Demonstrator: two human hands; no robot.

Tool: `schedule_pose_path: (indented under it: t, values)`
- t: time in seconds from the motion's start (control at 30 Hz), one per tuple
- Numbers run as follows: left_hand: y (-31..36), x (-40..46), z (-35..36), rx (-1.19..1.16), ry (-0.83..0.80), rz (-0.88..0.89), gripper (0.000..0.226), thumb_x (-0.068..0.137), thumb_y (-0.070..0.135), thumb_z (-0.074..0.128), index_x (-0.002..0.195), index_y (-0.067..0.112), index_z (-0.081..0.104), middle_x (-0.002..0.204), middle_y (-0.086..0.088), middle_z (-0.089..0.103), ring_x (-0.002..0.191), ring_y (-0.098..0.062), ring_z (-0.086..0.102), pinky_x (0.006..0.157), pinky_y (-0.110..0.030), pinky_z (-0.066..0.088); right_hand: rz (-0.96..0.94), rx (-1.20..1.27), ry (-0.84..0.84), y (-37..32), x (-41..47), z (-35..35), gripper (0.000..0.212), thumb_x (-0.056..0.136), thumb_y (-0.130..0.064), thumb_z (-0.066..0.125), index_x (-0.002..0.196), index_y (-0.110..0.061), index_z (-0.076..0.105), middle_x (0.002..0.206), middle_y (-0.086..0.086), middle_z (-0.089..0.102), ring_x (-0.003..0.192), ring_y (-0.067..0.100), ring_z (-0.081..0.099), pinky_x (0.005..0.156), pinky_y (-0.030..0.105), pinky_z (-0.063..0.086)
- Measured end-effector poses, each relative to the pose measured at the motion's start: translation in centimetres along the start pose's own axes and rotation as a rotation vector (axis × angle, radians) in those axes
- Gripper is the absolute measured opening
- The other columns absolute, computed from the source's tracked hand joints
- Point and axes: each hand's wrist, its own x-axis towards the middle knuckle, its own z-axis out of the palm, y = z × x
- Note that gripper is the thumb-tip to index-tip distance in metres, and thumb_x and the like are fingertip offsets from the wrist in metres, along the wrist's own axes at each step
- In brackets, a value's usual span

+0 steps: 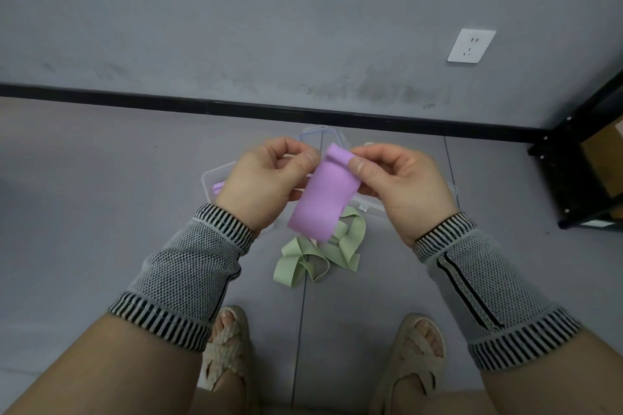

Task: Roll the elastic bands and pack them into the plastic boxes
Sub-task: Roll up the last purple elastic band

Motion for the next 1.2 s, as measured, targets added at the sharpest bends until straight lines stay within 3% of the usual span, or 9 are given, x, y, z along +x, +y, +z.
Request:
schedule_pose_path:
  t: [0.1,0.23,0.53,0.73,0.93,1.07,1.13,1.2]
  values:
    - [-0.3,0.0,0.2,0.147,-0.012,0.061,0.012,0.084,0.006,0.065,0.08,0.017,0.062,0.056,0.011,0.064,0.056,0.0,0.055,0.06,-0.012,0.047,0.132,0.197,0.032,-0.1,0.2,-0.1,0.015,0.088,-0.007,0.062,0.079,-0.017,0.067,0.07,-0.002,0.069,0.072,0.02,0.062,0.073,0.036,0.055]
    - [-0.2,-0.1,0.8,0.169,0.014,0.111,0.021,0.08,-0.001,0.068,0.076,0.019,0.062,0.06,0.009,0.064,0.057,0.001,0.058,0.06,-0.01,0.046,0.245,0.367,0.046,-0.2,0.3,-0.2,0.015,0.092,-0.008,0.055,0.079,-0.011,0.062,0.061,-0.001,0.066,0.059,0.014,0.06,0.059,0.024,0.052]
    - [-0.5,0.0,1.3,0.185,0.013,0.087,0.02,0.077,-0.002,0.071,0.073,0.016,0.063,0.069,0.002,0.063,0.061,-0.002,0.058,0.064,-0.011,0.049,0.304,0.407,0.064,0.0,0.5,-0.5,0.008,0.092,-0.012,0.056,0.085,-0.009,0.06,0.078,0.009,0.063,0.07,0.02,0.058,0.07,0.03,0.049]
    - [-0.7,0.2,1.1,0.278,0.068,0.057,0.018,0.076,0.006,0.073,0.071,0.02,0.064,0.072,-0.007,0.067,0.067,-0.014,0.059,0.073,-0.03,0.052,0.287,0.396,0.061,0.0,0.5,-0.3,0.01,0.092,-0.011,0.055,0.085,-0.009,0.061,0.07,0.004,0.067,0.065,0.016,0.061,0.066,0.027,0.051]
    - [-0.8,0.4,0.9,0.286,0.105,0.029,0.018,0.076,0.009,0.073,0.065,0.022,0.066,0.086,-0.006,0.073,0.071,-0.016,0.062,0.076,-0.035,0.054,0.278,0.373,0.074,-0.1,0.4,-0.2,0.012,0.092,-0.01,0.055,0.083,-0.01,0.062,0.068,0.004,0.065,0.063,0.017,0.058,0.063,0.027,0.049]
    - [-1.0,0.5,0.6,0.268,0.101,-0.009,0.017,0.079,0.01,0.07,0.066,0.02,0.065,0.087,-0.006,0.071,0.063,-0.005,0.057,0.066,-0.025,0.049,0.253,0.313,0.069,0.0,0.4,-0.1,0.015,0.092,-0.01,0.055,0.079,-0.011,0.063,0.064,0.001,0.064,0.061,0.015,0.056,0.06,0.024,0.049]
    - [-0.9,0.5,0.7,0.276,0.061,-0.008,0.016,0.082,0.01,0.067,0.068,0.017,0.063,0.078,-0.003,0.066,0.048,0.003,0.048,0.054,-0.014,0.042,0.24,0.286,0.07,0.1,0.4,-0.1,0.016,0.092,-0.01,0.056,0.078,-0.012,0.063,0.067,0.005,0.063,0.064,0.018,0.055,0.062,0.026,0.049]
    - [-0.8,0.3,0.7,0.278,0.02,-0.002,0.016,0.085,0.011,0.064,0.07,0.017,0.061,0.07,0.001,0.06,0.047,0.003,0.047,0.052,-0.011,0.038,0.227,0.267,0.076,0.2,0.4,-0.2,0.016,0.092,-0.01,0.056,0.078,-0.012,0.064,0.071,0.007,0.062,0.069,0.022,0.054,0.065,0.029,0.049]
